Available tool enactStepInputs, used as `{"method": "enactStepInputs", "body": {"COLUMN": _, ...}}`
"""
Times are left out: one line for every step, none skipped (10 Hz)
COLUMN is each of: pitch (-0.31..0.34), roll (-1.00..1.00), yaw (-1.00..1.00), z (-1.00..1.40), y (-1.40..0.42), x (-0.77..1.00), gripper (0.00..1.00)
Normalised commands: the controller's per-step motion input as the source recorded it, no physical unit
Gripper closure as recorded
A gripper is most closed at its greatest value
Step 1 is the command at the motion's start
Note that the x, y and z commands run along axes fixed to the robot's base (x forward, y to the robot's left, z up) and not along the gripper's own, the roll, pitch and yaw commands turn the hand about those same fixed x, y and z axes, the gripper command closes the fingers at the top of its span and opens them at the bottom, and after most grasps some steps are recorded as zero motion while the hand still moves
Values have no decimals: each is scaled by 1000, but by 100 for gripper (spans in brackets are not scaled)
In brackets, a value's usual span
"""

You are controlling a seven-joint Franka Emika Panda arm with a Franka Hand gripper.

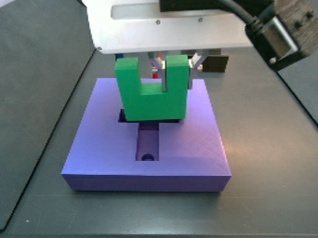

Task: Pick up the green object. Move up. Move to above the board. Insert the green object.
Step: Insert the green object.

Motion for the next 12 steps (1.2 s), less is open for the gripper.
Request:
{"method": "enactStepInputs", "body": {"pitch": -14, "roll": 0, "yaw": 0, "z": -126, "y": 0, "x": -146, "gripper": 100}}
{"method": "enactStepInputs", "body": {"pitch": -59, "roll": 0, "yaw": 11, "z": -140, "y": -46, "x": -129, "gripper": 100}}
{"method": "enactStepInputs", "body": {"pitch": -69, "roll": 4, "yaw": 0, "z": -157, "y": 0, "x": -240, "gripper": 100}}
{"method": "enactStepInputs", "body": {"pitch": -106, "roll": 0, "yaw": 14, "z": -123, "y": -11, "x": -309, "gripper": 100}}
{"method": "enactStepInputs", "body": {"pitch": -93, "roll": 0, "yaw": 9, "z": -123, "y": -43, "x": -183, "gripper": 100}}
{"method": "enactStepInputs", "body": {"pitch": -114, "roll": 0, "yaw": 9, "z": -160, "y": -40, "x": -217, "gripper": 100}}
{"method": "enactStepInputs", "body": {"pitch": -89, "roll": 0, "yaw": 0, "z": -194, "y": -3, "x": -83, "gripper": 100}}
{"method": "enactStepInputs", "body": {"pitch": -69, "roll": 104, "yaw": 43, "z": -386, "y": 0, "x": 0, "gripper": 100}}
{"method": "enactStepInputs", "body": {"pitch": -17, "roll": 227, "yaw": 123, "z": -531, "y": 0, "x": 0, "gripper": 100}}
{"method": "enactStepInputs", "body": {"pitch": 0, "roll": 281, "yaw": 129, "z": -709, "y": 0, "x": 17, "gripper": 100}}
{"method": "enactStepInputs", "body": {"pitch": 0, "roll": 287, "yaw": 91, "z": -737, "y": 0, "x": 80, "gripper": 100}}
{"method": "enactStepInputs", "body": {"pitch": 0, "roll": 270, "yaw": 26, "z": -777, "y": 0, "x": 146, "gripper": 100}}
